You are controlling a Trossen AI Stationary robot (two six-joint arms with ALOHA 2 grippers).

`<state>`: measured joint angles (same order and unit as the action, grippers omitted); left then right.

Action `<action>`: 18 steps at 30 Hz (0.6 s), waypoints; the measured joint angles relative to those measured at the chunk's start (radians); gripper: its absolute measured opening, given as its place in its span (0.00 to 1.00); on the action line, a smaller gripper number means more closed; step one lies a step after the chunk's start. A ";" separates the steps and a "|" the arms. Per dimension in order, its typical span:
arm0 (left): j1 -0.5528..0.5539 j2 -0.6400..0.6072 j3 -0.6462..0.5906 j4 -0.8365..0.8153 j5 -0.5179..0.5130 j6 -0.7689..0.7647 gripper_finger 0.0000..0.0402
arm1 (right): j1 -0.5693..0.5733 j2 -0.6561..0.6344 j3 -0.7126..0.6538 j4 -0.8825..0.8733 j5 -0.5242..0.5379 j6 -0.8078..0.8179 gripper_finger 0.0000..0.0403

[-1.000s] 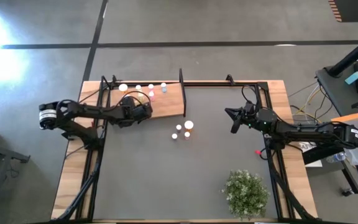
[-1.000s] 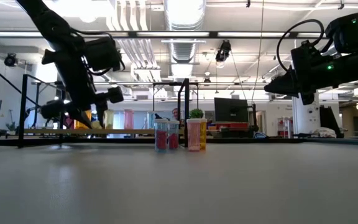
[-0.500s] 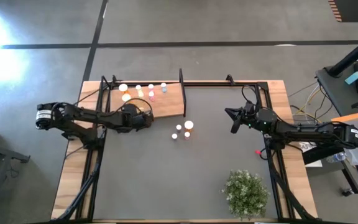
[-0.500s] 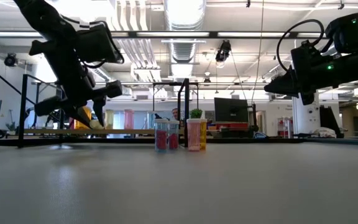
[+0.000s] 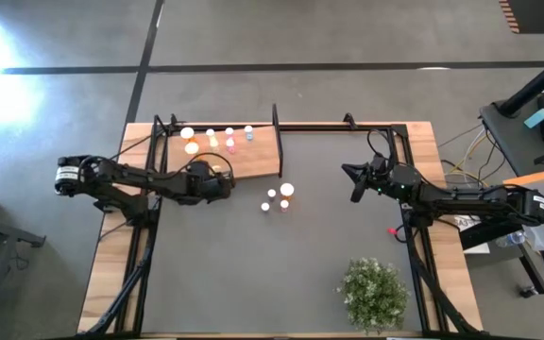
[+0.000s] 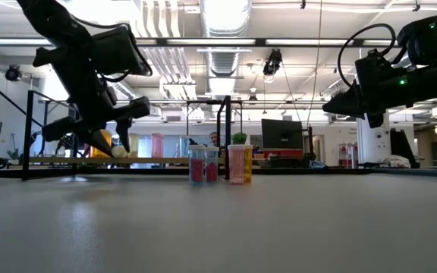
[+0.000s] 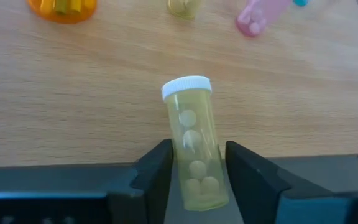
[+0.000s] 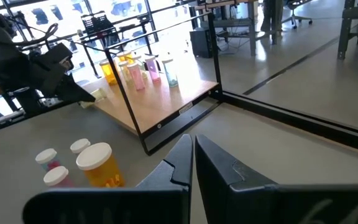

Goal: Pick and place medicine bottles onto shelf by color
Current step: Put the yellow pill bottle on the shelf aligned with the other yellow pill bottle

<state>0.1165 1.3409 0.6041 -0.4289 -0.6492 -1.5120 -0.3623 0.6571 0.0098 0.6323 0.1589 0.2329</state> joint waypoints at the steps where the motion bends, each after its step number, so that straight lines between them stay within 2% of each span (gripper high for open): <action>1: 0.000 0.000 0.001 0.000 -0.005 0.000 0.36 | 0.000 0.000 0.000 0.000 0.000 0.000 0.02; 7: 0.015 0.001 0.023 -0.026 -0.003 0.002 0.42 | 0.000 0.000 0.000 0.000 0.000 0.000 0.02; 15: 0.122 0.002 0.197 -0.282 0.128 0.010 0.43 | 0.000 0.000 0.000 0.000 0.000 0.000 0.02; 18: 0.159 0.003 0.255 -0.317 0.166 0.028 0.43 | 0.000 0.000 0.000 0.000 0.000 0.000 0.02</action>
<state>0.2760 1.3437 0.8593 -0.7460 -0.4835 -1.4837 -0.3626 0.6571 0.0097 0.6323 0.1593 0.2325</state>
